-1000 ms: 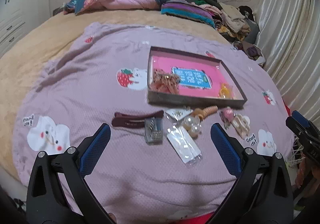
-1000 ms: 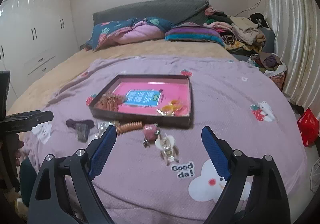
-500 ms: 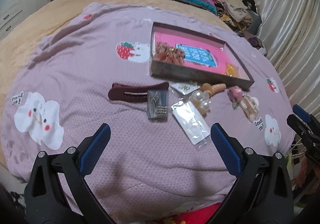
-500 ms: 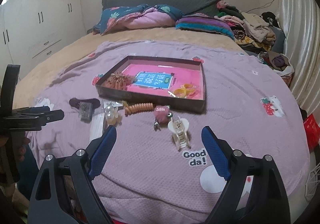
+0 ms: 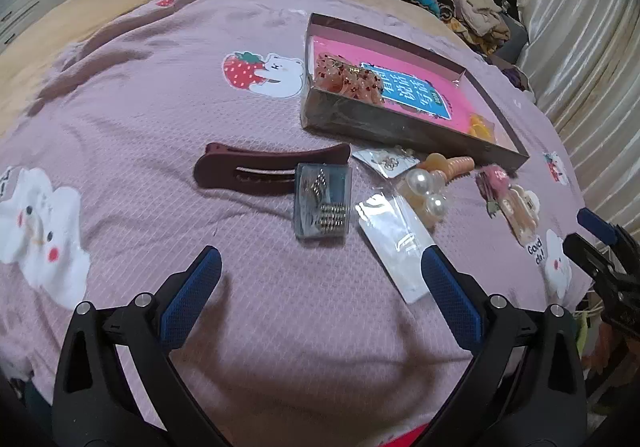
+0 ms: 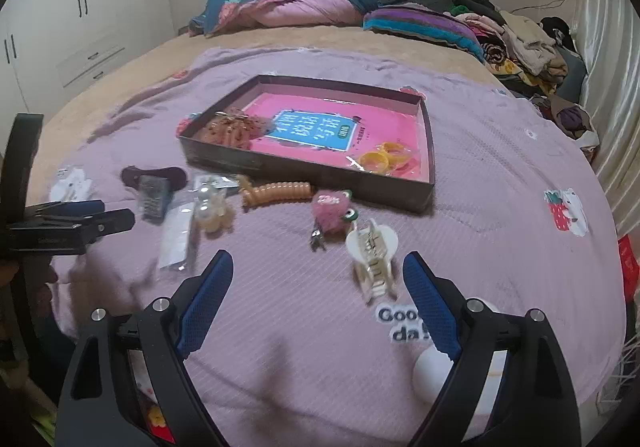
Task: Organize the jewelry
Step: 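Move both tools back from the tray over the remaining accessories, then grasp the clear blue hairpin box with the left tool while the right tool grasps the pink pom-pom keychain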
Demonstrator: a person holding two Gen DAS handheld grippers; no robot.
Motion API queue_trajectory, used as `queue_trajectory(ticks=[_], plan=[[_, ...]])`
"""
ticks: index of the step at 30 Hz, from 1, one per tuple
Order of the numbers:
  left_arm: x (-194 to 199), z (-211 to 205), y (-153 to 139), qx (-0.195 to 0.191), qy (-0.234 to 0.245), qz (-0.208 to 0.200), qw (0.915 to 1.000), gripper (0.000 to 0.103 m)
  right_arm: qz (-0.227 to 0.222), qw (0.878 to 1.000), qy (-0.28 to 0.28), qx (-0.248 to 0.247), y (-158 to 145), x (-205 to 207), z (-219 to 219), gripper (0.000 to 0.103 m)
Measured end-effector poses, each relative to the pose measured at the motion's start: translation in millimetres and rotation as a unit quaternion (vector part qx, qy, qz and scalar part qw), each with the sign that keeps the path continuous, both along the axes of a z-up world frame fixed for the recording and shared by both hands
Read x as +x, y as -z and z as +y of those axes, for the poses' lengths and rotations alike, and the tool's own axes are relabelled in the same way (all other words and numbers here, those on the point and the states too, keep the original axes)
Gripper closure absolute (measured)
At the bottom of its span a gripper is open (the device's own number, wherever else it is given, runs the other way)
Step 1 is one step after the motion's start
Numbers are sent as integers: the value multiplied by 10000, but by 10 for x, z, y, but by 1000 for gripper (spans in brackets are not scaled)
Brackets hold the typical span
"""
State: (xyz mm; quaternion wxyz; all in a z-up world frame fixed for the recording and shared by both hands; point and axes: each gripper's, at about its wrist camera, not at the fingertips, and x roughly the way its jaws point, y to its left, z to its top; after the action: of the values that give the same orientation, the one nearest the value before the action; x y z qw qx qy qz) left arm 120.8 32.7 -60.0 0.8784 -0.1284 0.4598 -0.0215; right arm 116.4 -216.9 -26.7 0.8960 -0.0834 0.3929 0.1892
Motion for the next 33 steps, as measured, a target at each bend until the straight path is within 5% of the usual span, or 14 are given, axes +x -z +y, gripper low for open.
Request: queue_trajectory(ticks=[15,21,23,33], plan=[[395,35,167,-177,-14,272,9995,39,311,9979,-33,-561,330,697,174,18],[423,83,200,-230,-63,355,9991,66,428,9968,-128,-667,408,863,230,22],[410,110,202,-294,-56,351,9989,76,479,9964,-141,-682,427,887,253,27],[239,214,157,-447,-85,319,9985,78,689,9943,-378,-719,544,999,352,69]])
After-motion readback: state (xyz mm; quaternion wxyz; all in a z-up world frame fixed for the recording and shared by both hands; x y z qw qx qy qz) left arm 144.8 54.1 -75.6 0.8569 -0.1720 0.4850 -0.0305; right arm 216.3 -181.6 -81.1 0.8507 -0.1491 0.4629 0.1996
